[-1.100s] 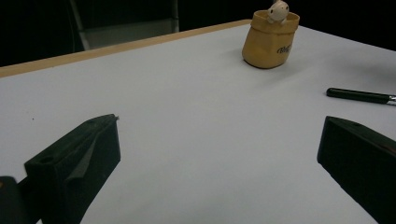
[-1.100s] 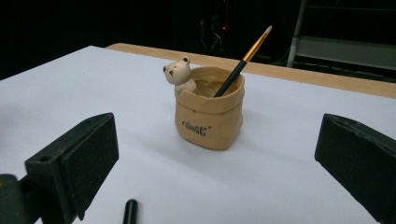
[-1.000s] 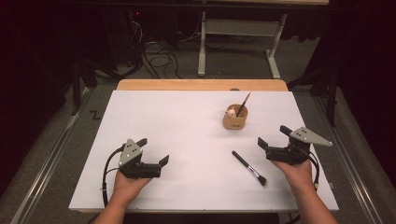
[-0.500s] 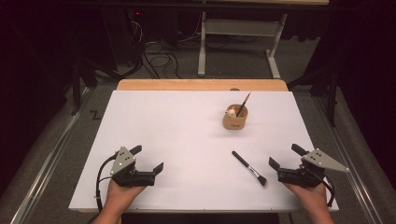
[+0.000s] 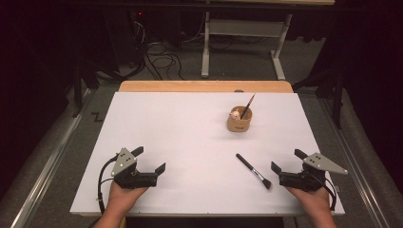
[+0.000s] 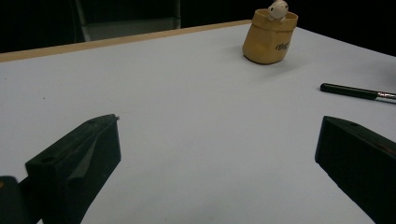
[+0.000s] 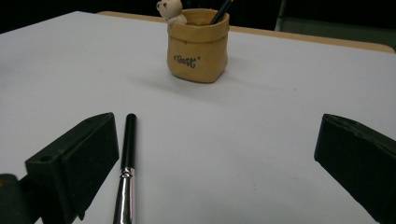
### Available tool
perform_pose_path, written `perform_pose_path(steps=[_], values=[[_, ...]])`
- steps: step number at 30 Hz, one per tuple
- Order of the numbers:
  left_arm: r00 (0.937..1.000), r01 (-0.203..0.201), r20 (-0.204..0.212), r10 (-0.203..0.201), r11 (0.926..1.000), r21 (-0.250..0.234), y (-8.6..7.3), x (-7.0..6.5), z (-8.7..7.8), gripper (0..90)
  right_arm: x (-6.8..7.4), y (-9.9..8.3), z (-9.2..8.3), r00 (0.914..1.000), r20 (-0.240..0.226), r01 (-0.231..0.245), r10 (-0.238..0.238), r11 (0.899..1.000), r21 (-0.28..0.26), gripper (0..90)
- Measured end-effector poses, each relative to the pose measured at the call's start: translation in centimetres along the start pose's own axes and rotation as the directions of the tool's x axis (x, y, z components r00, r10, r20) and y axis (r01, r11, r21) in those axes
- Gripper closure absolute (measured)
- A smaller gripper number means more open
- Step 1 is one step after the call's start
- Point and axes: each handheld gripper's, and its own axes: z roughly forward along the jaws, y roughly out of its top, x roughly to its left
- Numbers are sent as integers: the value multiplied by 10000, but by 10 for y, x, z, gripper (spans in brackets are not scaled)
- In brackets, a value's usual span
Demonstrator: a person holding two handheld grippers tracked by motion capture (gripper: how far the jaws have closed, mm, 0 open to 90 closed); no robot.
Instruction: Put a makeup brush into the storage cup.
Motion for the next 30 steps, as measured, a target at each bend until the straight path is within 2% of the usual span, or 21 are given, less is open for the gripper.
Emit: perform_pose_path(steps=[11, 18, 23, 29, 30], values=[[9993, -304, 212, 300, 9994, 187, -3, 1, 0, 11, -5, -3, 16, 9994, 288, -216, 186, 9940, 1070, 10], [9993, -206, 309, 200, 9996, 175, -2, 1, -1, 10, -2, 1, 22, 9995, 294, 0, -65, 9763, 2166, 10], [9994, -182, 298, 179, 9998, 115, -1, 0, -1, 10, -3, 7, 21, 9994, 323, 12, -101, 9637, 2668, 13], [9994, -167, 320, 163, 9998, 117, -1, -1, 0, 10, -3, 13, 21, 9998, 125, 80, -128, 9436, 3310, 17], [9993, -167, 342, 162, 9998, 141, -2, -1, 0, 9, -3, 14, 22, 9999, 76, 75, -107, 9428, 3334, 21]])
